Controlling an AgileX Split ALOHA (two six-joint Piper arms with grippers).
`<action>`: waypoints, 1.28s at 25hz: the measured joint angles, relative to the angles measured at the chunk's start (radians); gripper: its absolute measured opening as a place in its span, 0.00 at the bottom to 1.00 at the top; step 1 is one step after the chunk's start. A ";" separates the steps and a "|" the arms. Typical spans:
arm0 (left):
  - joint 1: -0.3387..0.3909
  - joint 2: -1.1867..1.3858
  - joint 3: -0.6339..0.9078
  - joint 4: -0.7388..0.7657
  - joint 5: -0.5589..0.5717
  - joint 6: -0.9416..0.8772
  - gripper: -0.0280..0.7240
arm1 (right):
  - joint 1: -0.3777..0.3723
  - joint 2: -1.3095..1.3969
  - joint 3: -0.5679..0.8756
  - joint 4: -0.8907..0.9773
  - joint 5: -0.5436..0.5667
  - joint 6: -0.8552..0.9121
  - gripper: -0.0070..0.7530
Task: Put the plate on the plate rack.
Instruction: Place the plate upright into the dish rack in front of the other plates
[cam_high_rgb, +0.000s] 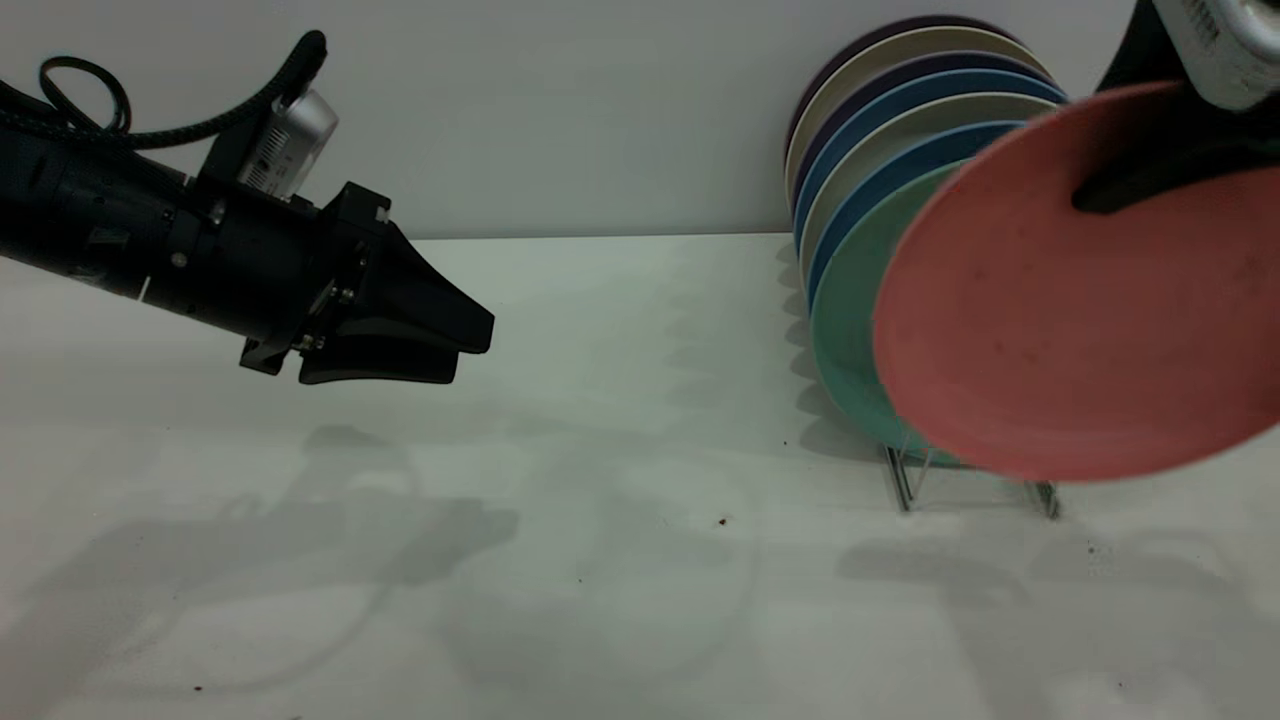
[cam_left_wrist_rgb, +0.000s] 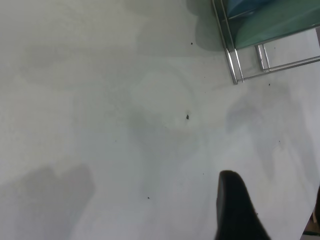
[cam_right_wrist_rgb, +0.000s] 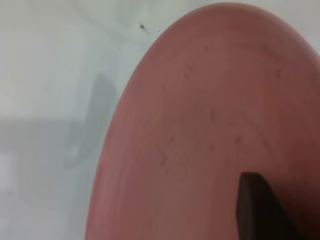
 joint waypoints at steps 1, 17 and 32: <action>0.000 0.000 0.000 0.000 -0.002 0.000 0.59 | 0.000 0.003 -0.012 0.000 -0.001 0.000 0.25; 0.000 0.000 0.000 0.000 -0.033 0.000 0.59 | -0.003 0.134 -0.266 0.009 0.120 0.002 0.25; 0.000 0.000 0.000 0.022 -0.037 0.000 0.59 | -0.016 0.193 -0.297 0.026 0.087 0.001 0.25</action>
